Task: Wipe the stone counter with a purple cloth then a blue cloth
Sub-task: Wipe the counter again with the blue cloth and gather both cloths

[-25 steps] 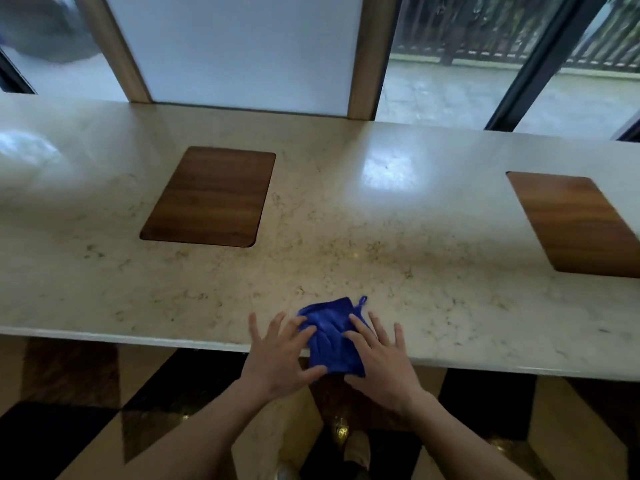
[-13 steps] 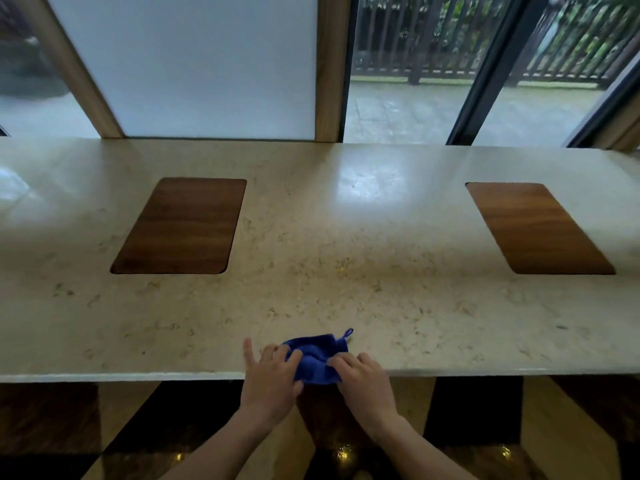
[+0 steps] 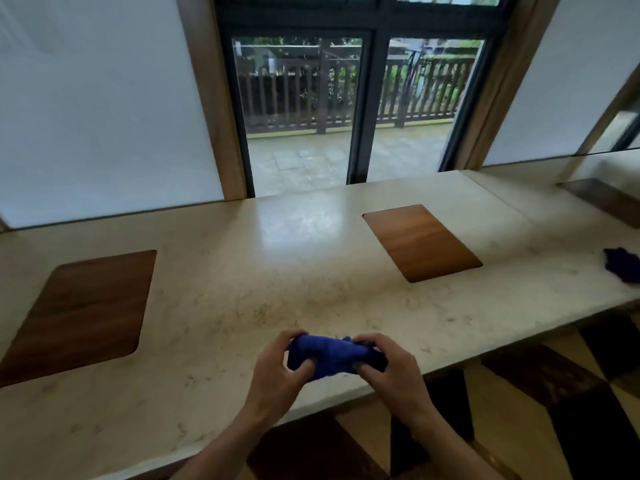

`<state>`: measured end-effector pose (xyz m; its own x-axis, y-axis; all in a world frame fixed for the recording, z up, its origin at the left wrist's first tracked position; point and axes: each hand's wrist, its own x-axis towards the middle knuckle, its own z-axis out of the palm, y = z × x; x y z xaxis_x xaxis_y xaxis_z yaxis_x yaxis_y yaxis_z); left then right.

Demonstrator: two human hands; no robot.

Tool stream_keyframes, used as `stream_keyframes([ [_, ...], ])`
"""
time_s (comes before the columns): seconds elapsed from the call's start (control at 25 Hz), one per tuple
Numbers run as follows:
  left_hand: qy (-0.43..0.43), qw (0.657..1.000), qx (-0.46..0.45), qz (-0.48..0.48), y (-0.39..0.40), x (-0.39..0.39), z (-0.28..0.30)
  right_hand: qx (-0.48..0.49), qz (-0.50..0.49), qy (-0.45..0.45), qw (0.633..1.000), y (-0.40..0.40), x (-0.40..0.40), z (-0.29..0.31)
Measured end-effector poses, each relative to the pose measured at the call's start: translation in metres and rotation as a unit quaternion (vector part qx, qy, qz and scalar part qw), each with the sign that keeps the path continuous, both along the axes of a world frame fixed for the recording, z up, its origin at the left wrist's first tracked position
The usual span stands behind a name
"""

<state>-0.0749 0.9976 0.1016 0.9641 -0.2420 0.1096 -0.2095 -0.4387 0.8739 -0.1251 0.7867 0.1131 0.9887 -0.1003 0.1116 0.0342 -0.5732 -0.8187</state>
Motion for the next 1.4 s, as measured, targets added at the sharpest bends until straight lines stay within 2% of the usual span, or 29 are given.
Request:
stream_keyframes([
  [0.28,-0.033,0.991,-0.032,-0.129,-0.142,0.010,0.055,0.016,-0.115,-0.072,0.991,-0.140,-0.041,0.050],
  [0.44,-0.037,0.976,-0.064,-0.205,-0.227,0.002,0.071,0.027,-0.185,-0.079,0.979,-0.209,-0.076,0.064],
  [0.64,-0.035,0.939,-0.090,-0.330,-0.329,-0.013,0.079,0.062,-0.307,-0.091,0.945,-0.275,-0.132,0.075],
  [0.88,0.000,0.893,-0.103,-0.437,-0.436,-0.026,0.075,0.049,-0.412,-0.118,0.902,-0.337,-0.174,0.075],
  [1.12,0.006,0.855,-0.098,-0.509,-0.529,0.000,0.072,0.029,-0.464,-0.119,0.878,-0.409,-0.158,0.072],
  [1.4,0.028,0.826,-0.071,-0.558,-0.640,0.053,0.077,-0.001,-0.486,-0.101,0.868,-0.511,-0.115,0.084],
])
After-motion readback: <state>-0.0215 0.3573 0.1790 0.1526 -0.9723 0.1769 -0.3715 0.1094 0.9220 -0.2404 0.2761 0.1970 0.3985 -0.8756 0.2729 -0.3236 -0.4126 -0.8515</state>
